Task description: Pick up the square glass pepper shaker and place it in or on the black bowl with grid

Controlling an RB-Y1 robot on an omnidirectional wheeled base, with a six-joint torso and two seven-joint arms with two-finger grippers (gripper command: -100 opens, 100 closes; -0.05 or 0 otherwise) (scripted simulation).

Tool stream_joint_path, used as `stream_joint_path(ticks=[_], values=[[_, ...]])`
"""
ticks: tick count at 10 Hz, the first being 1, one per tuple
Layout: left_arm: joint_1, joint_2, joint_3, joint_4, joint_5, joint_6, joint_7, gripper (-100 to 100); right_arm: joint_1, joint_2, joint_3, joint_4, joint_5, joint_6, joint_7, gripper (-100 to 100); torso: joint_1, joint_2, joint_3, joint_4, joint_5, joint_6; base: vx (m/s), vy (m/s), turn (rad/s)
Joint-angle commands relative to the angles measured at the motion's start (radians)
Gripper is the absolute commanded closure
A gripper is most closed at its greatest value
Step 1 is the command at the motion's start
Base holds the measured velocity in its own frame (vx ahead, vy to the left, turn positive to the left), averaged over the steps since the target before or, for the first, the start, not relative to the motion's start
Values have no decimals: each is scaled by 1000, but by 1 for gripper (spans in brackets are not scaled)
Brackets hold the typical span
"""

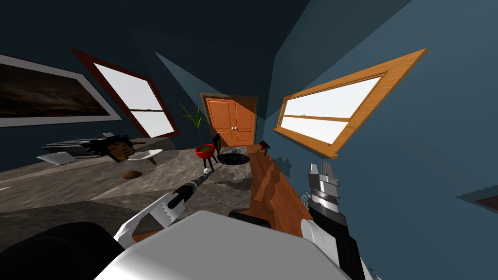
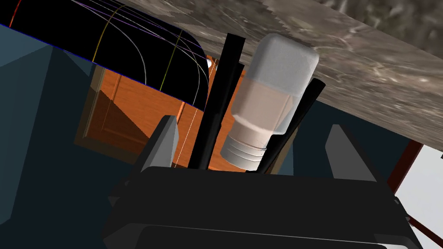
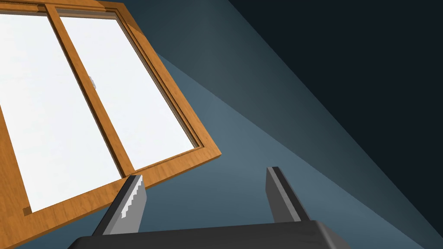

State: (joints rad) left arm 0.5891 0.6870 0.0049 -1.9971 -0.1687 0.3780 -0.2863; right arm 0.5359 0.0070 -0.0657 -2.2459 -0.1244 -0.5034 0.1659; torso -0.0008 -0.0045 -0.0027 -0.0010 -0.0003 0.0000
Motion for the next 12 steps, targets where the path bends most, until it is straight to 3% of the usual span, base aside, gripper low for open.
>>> stream_joint_path(ticks=[1,2,3,4,5,7,8,12], values=[[-7,29,5,15,8,20,-6,-100,0,0,0,0,0,0,0,0,0,0,0,0,0,0,61,-19,-14],[-8,43,7,19,8,35,-12,-100,0,0,0,0,0,0,0,0,0,0,0,0,0,0,63,-19,-21],[-13,34,3,15,8,29,-9,-100,0,0,0,0,0,0,0,0,0,0,0,0,0,0,29,-6,-4],[-13,36,3,16,9,34,-10,0,0,0,0,0,0,0,0,0,0,2,1,0,0,0,5,-1,1],[-30,26,3,48,4,20,-10,-100,0,0,0,0,0,0,0,0,1,4,2,1,0,0,5,4,-25],[-31,24,3,51,2,18,-10,-100,0,0,0,0,0,0,0,0,1,5,3,1,0,0,0,0,0],[-32,23,3,53,2,16,-11,100,0,0,0,0,0,0,0,0,1,5,3,1,0,0,0,0,0],[-33,23,3,52,1,16,-11,100,0,0,0,0,0,0,0,0,1,4,2,0,1,0,0,0,0]])
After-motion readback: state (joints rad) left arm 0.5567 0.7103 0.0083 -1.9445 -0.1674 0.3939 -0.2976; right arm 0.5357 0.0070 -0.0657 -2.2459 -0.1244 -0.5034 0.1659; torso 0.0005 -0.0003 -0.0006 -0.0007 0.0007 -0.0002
